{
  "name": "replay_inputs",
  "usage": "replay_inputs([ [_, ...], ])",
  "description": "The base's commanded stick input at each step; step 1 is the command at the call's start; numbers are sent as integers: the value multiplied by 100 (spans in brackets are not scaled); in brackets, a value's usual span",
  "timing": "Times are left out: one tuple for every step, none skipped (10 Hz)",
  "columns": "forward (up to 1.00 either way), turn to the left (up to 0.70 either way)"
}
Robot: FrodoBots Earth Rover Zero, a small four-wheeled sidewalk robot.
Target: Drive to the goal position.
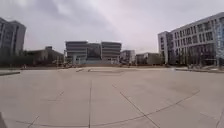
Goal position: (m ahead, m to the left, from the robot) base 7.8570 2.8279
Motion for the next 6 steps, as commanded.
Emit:
replay_inputs([
  [4, 0],
  [4, 0],
  [1, 0],
  [4, 0],
  [4, 0],
  [0, 0],
])
